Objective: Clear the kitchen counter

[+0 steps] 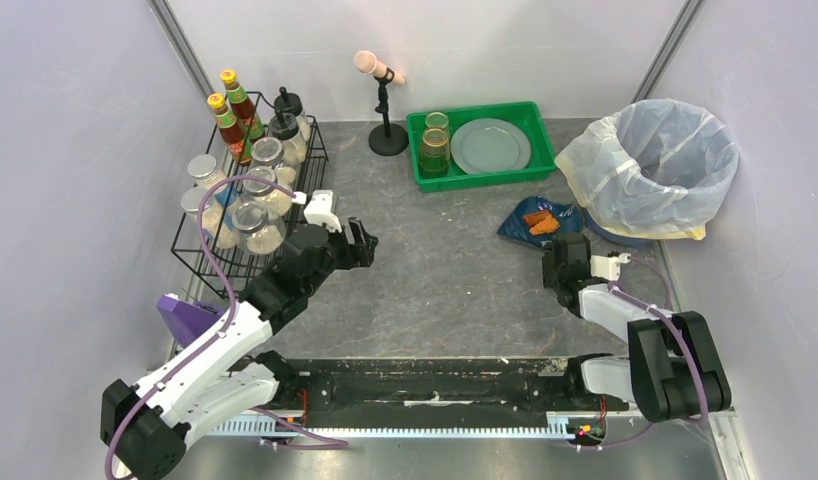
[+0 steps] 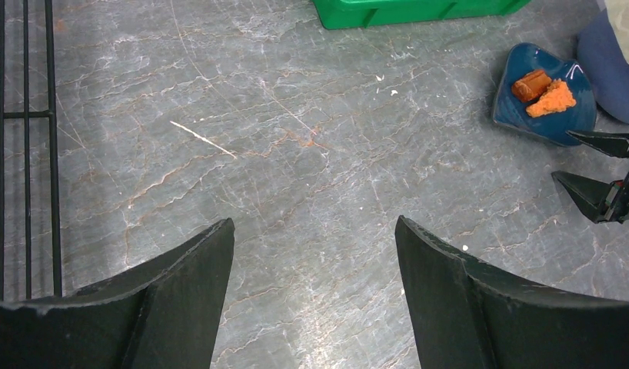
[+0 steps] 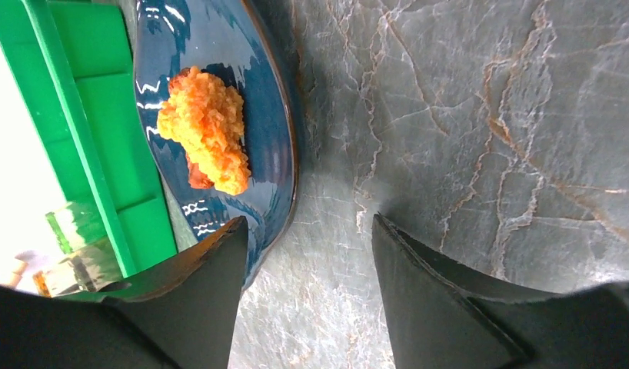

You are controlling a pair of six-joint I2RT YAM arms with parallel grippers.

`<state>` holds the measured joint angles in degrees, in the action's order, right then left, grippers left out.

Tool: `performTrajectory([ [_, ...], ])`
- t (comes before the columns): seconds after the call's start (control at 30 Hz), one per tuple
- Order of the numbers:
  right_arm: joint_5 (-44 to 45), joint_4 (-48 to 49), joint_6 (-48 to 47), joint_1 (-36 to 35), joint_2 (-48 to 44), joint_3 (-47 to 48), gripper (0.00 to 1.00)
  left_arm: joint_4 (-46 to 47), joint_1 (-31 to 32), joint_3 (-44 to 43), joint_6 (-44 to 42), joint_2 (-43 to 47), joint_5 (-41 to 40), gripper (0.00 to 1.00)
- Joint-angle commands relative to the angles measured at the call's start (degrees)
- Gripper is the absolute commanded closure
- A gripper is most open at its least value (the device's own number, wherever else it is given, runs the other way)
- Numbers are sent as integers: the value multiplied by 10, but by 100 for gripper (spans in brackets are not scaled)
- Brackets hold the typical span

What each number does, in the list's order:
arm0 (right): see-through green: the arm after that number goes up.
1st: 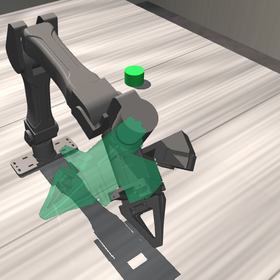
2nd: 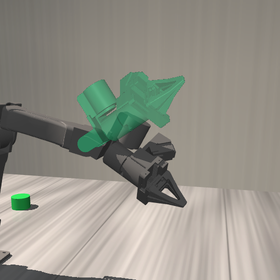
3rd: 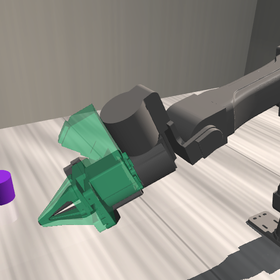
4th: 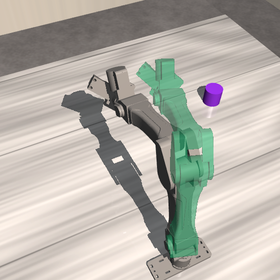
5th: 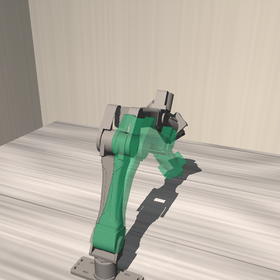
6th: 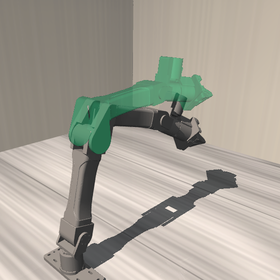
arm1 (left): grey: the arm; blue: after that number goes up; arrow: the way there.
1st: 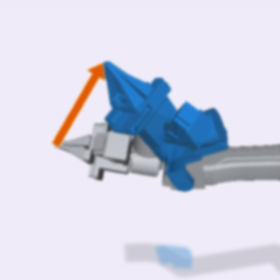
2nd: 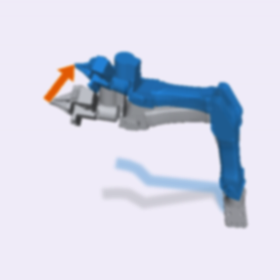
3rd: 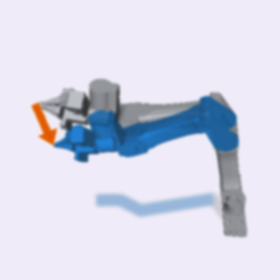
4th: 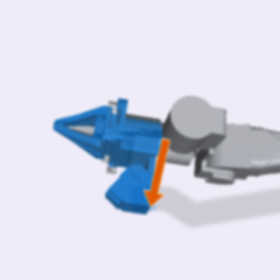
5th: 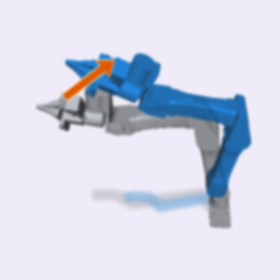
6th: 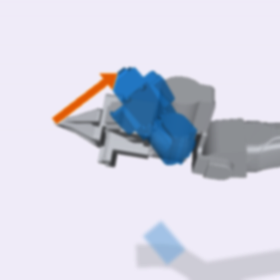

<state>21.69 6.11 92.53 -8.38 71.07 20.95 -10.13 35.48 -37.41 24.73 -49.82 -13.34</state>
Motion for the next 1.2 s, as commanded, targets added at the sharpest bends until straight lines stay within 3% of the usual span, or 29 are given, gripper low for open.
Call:
performTrajectory([
  [0.0,12,15,62,1,22,22,38,23,-1,1,9,10,-5,18],
  [0.13,6,21,97,1,44,27,46,21,0,0,6,11,-8,18],
  [0.5,1,22,150,2,114,60,52,21,-1,0,4,12,-10,18],
  [0.7,4,18,167,1,124,52,66,19,-1,1,2,13,-12,18],
  [0.8,7,19,169,2,115,40,80,20,-1,0,2,13,-13,18],
  [0.9,13,18,153,1,100,29,99,20,-1,0,3,13,-13,18],
  [1.17,-24,-25,-3,1,26,31,100,20,-1,0,4,17,-12,18],
])
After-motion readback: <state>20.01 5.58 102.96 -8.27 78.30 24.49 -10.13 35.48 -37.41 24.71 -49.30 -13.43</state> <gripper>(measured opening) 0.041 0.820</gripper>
